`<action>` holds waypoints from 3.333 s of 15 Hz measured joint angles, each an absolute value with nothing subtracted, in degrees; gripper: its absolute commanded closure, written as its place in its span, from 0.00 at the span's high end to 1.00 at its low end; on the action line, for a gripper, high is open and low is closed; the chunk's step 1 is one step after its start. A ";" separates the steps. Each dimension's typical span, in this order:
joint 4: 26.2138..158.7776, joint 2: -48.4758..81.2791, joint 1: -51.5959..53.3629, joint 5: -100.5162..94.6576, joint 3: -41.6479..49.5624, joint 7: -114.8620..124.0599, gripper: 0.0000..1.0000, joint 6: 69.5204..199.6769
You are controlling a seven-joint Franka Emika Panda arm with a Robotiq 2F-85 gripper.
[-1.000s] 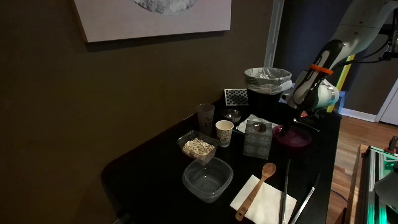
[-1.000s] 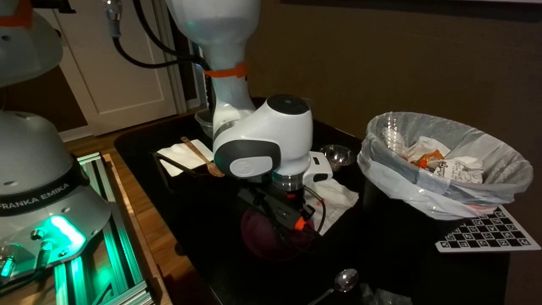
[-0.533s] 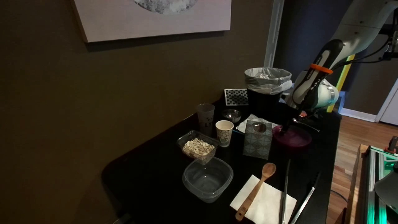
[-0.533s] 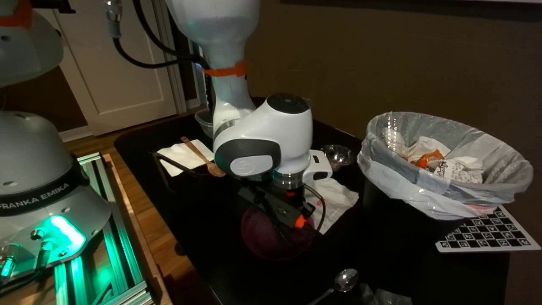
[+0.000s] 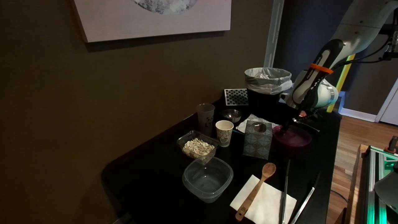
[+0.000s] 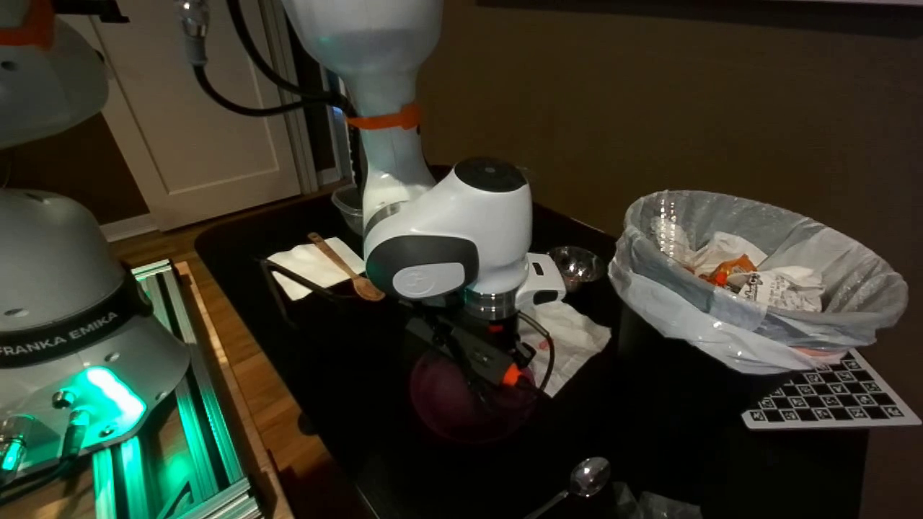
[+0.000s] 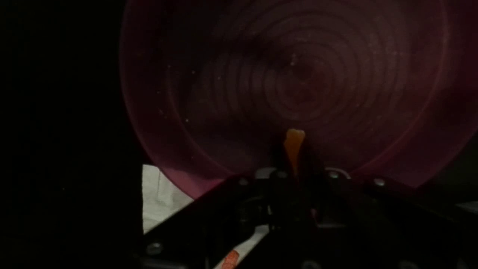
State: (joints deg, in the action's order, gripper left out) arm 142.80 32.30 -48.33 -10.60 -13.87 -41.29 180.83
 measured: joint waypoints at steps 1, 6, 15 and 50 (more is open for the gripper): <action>142.80 32.30 -48.39 -10.63 -13.91 -41.29 0.09 180.83; 142.80 32.29 -48.75 -10.69 -14.31 -41.29 0.07 180.83; 142.91 30.81 -50.29 -10.70 -16.65 -41.29 0.04 180.83; 130.30 39.52 -43.00 -12.20 -16.26 -39.31 1.00 183.08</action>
